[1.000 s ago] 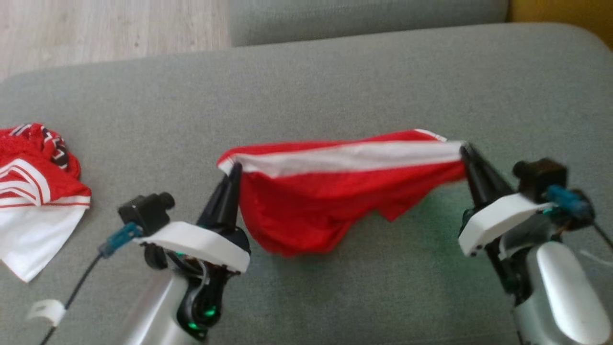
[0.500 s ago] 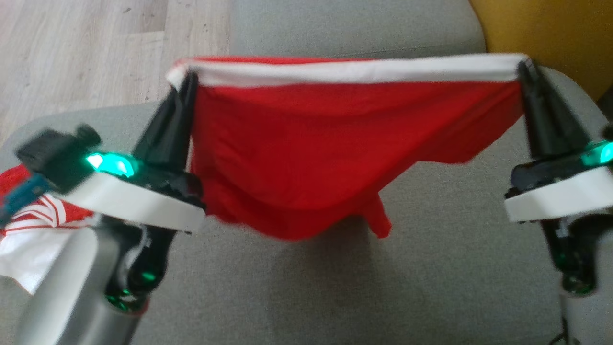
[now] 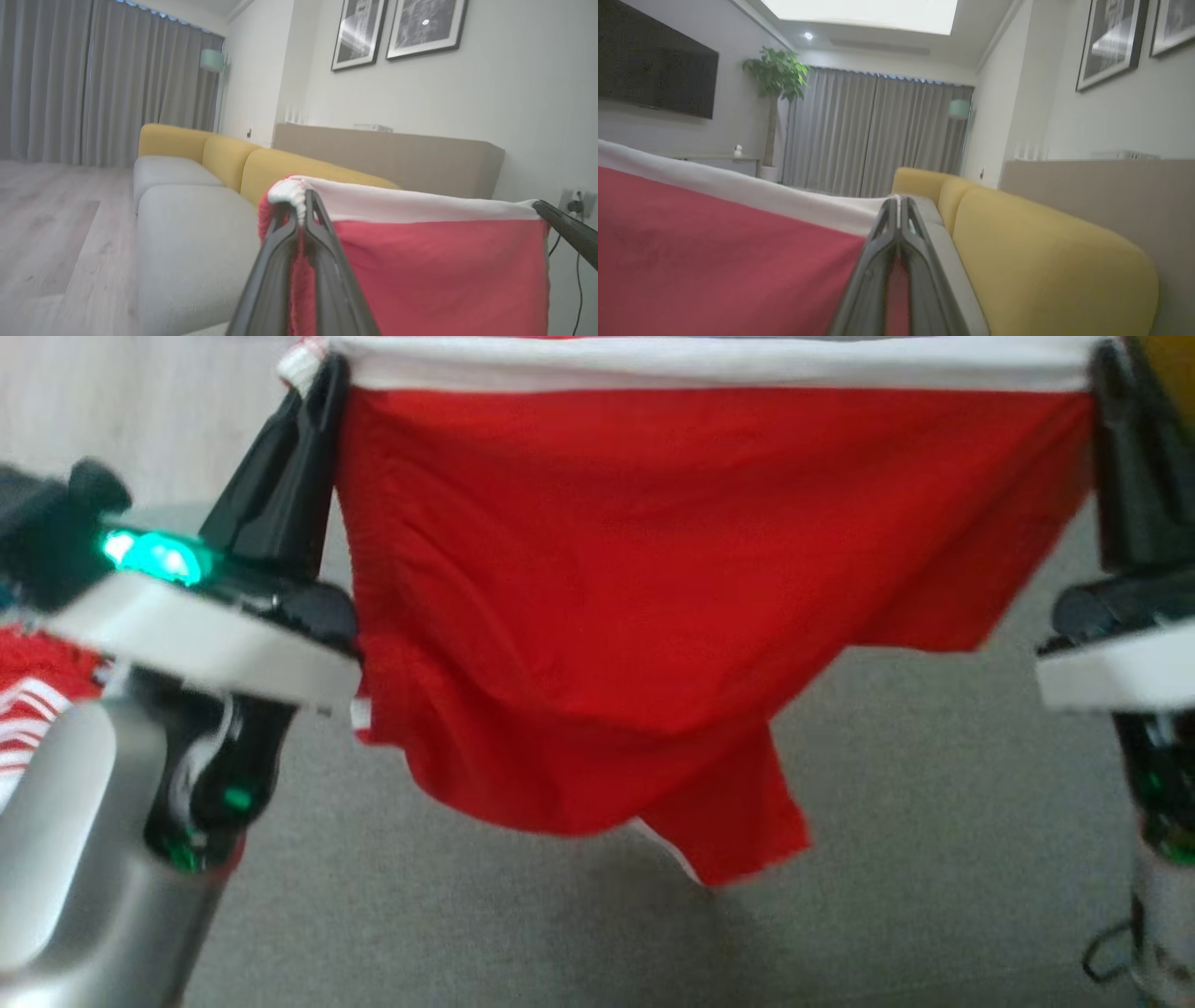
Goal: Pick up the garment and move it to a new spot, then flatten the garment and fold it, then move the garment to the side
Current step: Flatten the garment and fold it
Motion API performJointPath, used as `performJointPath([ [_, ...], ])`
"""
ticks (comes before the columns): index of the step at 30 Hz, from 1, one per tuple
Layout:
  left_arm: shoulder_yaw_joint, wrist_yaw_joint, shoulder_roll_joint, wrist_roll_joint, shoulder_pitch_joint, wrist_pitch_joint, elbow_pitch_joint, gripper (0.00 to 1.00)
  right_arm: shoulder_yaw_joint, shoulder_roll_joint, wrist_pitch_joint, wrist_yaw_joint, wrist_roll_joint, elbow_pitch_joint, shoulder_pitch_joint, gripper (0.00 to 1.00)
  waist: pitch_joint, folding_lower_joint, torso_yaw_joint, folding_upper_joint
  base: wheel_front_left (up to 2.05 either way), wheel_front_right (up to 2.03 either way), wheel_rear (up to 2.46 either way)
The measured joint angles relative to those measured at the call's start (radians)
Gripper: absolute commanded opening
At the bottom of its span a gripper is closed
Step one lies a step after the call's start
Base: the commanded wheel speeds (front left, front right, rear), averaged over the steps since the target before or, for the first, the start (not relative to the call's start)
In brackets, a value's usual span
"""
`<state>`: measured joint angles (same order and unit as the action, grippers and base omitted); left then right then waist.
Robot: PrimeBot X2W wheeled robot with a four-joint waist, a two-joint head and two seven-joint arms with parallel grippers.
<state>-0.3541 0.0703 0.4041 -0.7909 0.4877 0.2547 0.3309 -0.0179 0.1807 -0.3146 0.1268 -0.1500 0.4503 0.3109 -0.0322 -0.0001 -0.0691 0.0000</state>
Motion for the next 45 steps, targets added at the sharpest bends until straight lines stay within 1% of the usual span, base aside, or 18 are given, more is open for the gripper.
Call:
performJointPath([
  [3,-0.014,-0.02,-0.007,0.0,0.07,0.012,-0.08,0.0,-0.025,0.004,0.006,0.0,-0.016,-0.12,0.075,0.0,-0.057,0.0003,-0.004,0.0,0.0,0.0,0.0],
  [5,-0.029,-0.042,-0.014,0.009,0.152,0.016,-0.148,0.0,-0.05,0.014,0.04,0.0,-0.017,-0.223,0.171,0.0,-0.102,0.0004,-0.008,0.0,0.0,0.0,0.0],
  [6,-0.031,-0.051,-0.024,0.013,0.2,0.015,-0.185,0.0,-0.058,0.018,0.063,0.0,-0.016,-0.281,0.231,0.0,-0.125,0.0004,-0.01,0.0,0.0,0.0,0.0],
  [7,-0.033,-0.071,-0.042,0.036,0.304,-0.001,-0.265,0.0,-0.068,0.018,0.121,0.0,-0.003,-0.394,0.363,0.0,-0.17,0.0006,-0.016,0.0,0.0,0.0,0.0],
  [10,-0.032,-0.104,-0.064,0.085,0.464,-0.06,-0.382,0.0,-0.073,0.013,0.215,0.0,0.048,-0.537,0.556,0.0,-0.232,0.0006,-0.026,0.0,0.0,0.0,0.0],
  [14,-0.017,-0.128,-0.108,0.127,0.63,-0.177,-0.509,0.0,-0.072,-0.033,0.33,0.0,0.118,-0.654,0.741,0.0,-0.291,0.0006,-0.043,-0.0001,0.0,0.0,0.0],
  [16,-0.008,-0.135,-0.127,0.131,0.678,-0.218,-0.558,0.0,-0.061,-0.056,0.369,0.0,0.133,-0.692,0.792,0.0,-0.313,0.0004,-0.052,0.0,0.0,0.0,0.0],
  [18,-0.008,-0.145,-0.14,0.132,0.694,-0.244,-0.591,0.0,-0.052,-0.072,0.398,0.0,0.138,-0.715,0.804,0.0,-0.334,0.0002,-0.058,0.0,0.0,0.0,0.0],
  [21,-0.035,-0.165,-0.144,0.132,0.666,-0.269,-0.631,0.0,-0.069,-0.077,0.423,0.0,0.138,-0.764,0.769,0.0,-0.362,0.0004,-0.062,-0.0001,0.0,0.0,0.0],
  [24,-0.057,-0.176,-0.144,0.129,0.567,-0.323,-0.656,0.0,-0.067,-0.09,0.457,0.0,0.138,-0.818,0.655,0.0,-0.374,0.0005,-0.063,-0.0001,0.0,0.0,0.0],
  [25,-0.057,-0.176,-0.144,0.129,0.567,-0.323,-0.656,0.0,-0.067,-0.09,0.457,0.0,0.138,-0.818,0.655,0.0,-0.374,0.0005,-0.063,-0.0001,0.0,0.0,0.0],
  [29,-0.076,-0.186,-0.149,0.109,0.4,-0.417,-0.656,0.0,0.014,-0.1,0.504,0.0,0.125,-0.868,0.456,0.0,-0.361,-0.0001,-0.052,0.0,0.0,0.0,0.0],
  [32,-0.092,-0.187,-0.15,0.095,0.299,-0.456,-0.64,0.0,0.03,-0.111,0.527,0.0,0.1,-0.87,0.343,0.0,-0.341,0.0001,-0.044,-0.0001,0.0,0.0,0.0],
  [33,-0.094,-0.194,-0.152,0.079,0.261,-0.463,-0.627,0.0,0.03,-0.115,0.528,0.0,0.092,-0.862,0.313,0.0,-0.331,0.0,-0.042,0.0,0.0,0.0,0.0],
  [36,-0.096,-0.194,-0.15,0.05,0.139,-0.481,-0.575,0.0,0.026,-0.118,0.542,0.0,0.068,-0.806,0.232,0.0,-0.299,0.0,-0.038,0.0,0.0,0.0,0.0],
  [41,-0.094,-0.192,-0.147,0.031,-0.052,-0.495,-0.473,0.0,0.015,-0.121,0.538,0.0,0.053,-0.668,0.075,0.0,-0.223,-0.0002,-0.036,0.0,0.0,0.0,0.0],
  [45,-0.096,-0.158,-0.131,0.036,-0.209,-0.503,-0.364,0.0,-0.001,-0.124,0.488,0.0,0.051,-0.524,-0.072,0.0,-0.152,-0.0002,-0.041,0.0,0.0,0.0,0.0],
])
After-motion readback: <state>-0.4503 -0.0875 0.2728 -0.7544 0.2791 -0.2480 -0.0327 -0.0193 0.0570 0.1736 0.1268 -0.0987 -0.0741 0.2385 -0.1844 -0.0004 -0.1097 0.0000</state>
